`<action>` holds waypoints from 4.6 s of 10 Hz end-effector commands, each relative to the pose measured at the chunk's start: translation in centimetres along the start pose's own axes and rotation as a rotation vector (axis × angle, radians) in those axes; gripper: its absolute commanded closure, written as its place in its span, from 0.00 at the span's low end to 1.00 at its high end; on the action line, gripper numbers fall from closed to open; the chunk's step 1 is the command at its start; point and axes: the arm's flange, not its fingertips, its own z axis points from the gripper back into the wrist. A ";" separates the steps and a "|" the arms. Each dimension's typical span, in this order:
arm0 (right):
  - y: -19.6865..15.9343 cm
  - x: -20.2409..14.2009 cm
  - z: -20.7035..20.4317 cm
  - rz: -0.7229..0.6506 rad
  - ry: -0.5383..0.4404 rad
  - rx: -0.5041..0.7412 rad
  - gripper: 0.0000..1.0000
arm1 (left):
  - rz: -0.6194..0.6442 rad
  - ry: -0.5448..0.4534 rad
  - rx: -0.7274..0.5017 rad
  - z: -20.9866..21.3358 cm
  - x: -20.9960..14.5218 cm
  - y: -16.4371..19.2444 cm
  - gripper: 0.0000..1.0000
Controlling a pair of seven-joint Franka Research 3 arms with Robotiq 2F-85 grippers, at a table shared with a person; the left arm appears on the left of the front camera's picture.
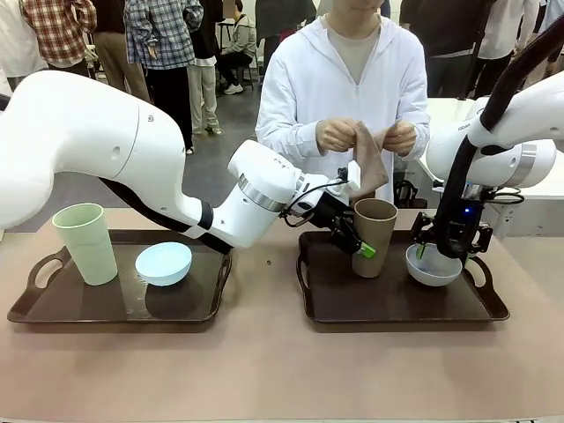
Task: Set up a tray with a mat and arrange the tableware.
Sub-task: Pick up the Picnic Bowl and Reusable plastic cup from the Handle tray in front of the human's position and hold them in the air, then place the Picnic Bowl and Reusable plastic cup back onto the Handle tray in front of the human's position.
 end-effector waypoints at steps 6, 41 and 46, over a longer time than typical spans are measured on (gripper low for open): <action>-0.4 -0.2 -0.8 0.060 -0.026 -0.029 1.00 | 0.035 0.021 0.026 -0.2 0.4 0.9 1.00; -3.3 -14.2 22.1 0.154 -0.184 0.029 1.00 | -0.021 -0.029 0.272 17.8 16.6 -12.1 1.00; -3.3 -14.2 22.1 0.154 -0.184 0.029 1.00 | -0.021 -0.029 0.272 17.8 16.6 -12.1 1.00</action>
